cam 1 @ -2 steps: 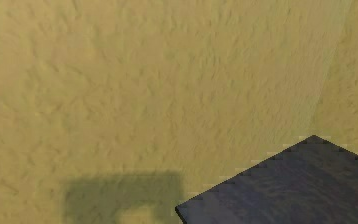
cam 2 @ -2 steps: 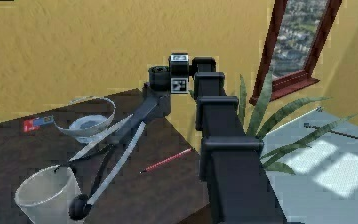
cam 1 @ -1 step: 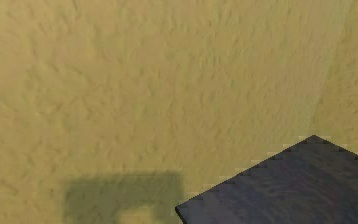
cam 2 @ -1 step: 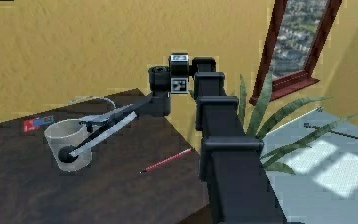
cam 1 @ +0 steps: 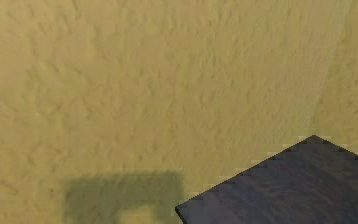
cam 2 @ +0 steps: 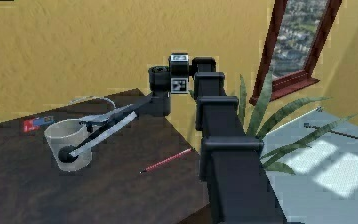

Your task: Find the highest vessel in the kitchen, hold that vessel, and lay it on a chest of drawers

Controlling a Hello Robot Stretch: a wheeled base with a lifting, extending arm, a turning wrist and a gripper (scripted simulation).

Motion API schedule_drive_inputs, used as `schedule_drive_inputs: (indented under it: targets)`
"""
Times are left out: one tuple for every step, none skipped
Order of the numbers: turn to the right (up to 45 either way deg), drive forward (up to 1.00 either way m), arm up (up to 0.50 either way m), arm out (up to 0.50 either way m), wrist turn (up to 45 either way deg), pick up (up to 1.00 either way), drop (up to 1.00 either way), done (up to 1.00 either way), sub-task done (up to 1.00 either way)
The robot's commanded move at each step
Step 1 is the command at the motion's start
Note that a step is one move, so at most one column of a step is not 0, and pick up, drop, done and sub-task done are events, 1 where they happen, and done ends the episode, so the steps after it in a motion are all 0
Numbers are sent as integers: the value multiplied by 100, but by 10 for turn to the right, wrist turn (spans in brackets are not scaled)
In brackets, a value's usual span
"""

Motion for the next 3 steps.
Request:
schedule_drive_inputs:
  targets:
    - [0,0,0,0,0,0,100,0,0]
    - [0,0,0,-10,0,0,0,0,0]
    - [0,0,0,0,0,0,0,100,0]
